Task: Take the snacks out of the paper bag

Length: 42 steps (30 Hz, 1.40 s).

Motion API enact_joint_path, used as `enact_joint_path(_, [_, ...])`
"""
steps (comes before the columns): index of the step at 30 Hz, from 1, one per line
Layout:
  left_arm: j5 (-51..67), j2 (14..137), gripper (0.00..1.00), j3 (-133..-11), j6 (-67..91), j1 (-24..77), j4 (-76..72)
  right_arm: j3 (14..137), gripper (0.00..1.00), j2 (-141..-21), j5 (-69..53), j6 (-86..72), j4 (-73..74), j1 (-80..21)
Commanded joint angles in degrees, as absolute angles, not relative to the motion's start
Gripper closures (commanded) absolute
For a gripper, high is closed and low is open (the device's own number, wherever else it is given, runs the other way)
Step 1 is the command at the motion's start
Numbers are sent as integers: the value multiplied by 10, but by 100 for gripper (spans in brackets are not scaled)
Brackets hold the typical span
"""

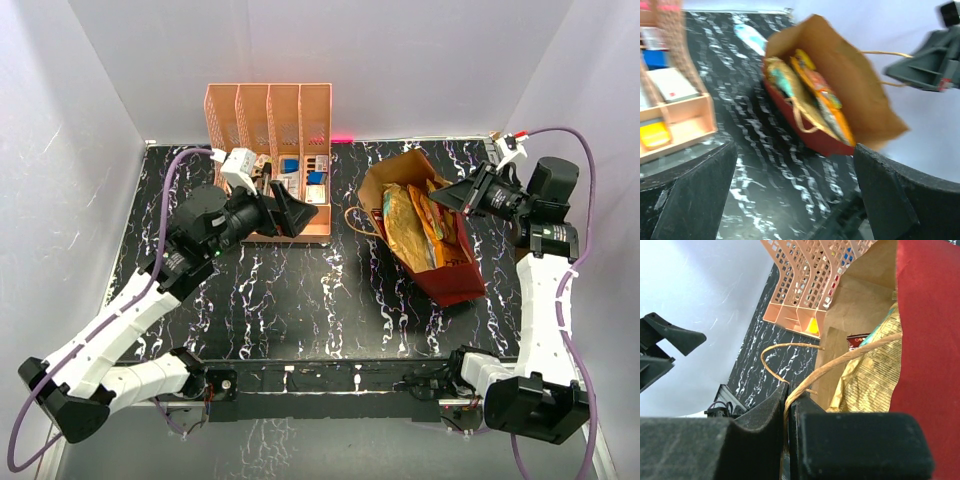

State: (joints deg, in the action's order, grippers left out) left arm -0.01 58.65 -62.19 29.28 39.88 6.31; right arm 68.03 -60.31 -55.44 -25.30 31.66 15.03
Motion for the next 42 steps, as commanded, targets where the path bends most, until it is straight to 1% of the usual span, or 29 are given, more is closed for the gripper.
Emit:
enact_joint_path(1, [178, 603, 2, -676, 383, 402, 108, 688, 92, -587, -580, -264, 270, 133])
enact_joint_path(4, [258, 634, 2, -696, 419, 402, 103, 693, 92, -585, -577, -263, 271, 120])
enact_joint_path(7, [304, 661, 2, -691, 455, 404, 58, 687, 92, -580, -596, -264, 277, 99])
enact_joint_path(11, [306, 686, 2, -686, 476, 418, 35, 661, 92, -550, -585, -264, 283, 86])
enact_joint_path(16, [275, 717, 2, -694, 483, 453, 37, 627, 92, -530, -601, -238, 300, 85])
enact_joint_path(20, [240, 752, 4, -704, 480, 486, 37, 629, 92, -533, -589, -190, 344, 84])
enact_joint_path(24, [185, 767, 7, -697, 469, 509, 42, 633, 92, -521, -571, -154, 373, 84])
enact_joint_path(25, [165, 765, 7, -697, 464, 509, 51, 645, 92, -521, -569, -143, 386, 85])
enact_joint_path(27, [112, 751, 2, -703, 443, 510, 95, 671, 92, -528, -563, -124, 415, 85])
enact_joint_path(29, [40, 736, 2, -722, 414, 509, 162, 681, 92, -533, -551, -120, 421, 85])
enact_joint_path(33, [-150, 735, 2, -769, 408, 508, 307, 673, 92, -526, -542, -127, 406, 85])
enact_joint_path(36, [-216, 744, 2, -768, 420, 502, 345, 680, 92, -523, -541, -127, 408, 84])
enact_joint_path(39, [-185, 773, 2, -763, 418, 465, 349, 686, 92, -522, -540, -127, 408, 85])
enact_joint_path(40, [-148, 780, 2, -760, 417, 441, 343, 686, 92, -522, -538, -126, 409, 85])
enact_joint_path(41, [-71, 801, 3, -755, 413, 416, 328, 686, 92, -522, -535, -125, 415, 85])
enact_joint_path(42, [-23, 815, 5, -751, 411, 393, 315, 686, 93, -522, -531, -121, 419, 85])
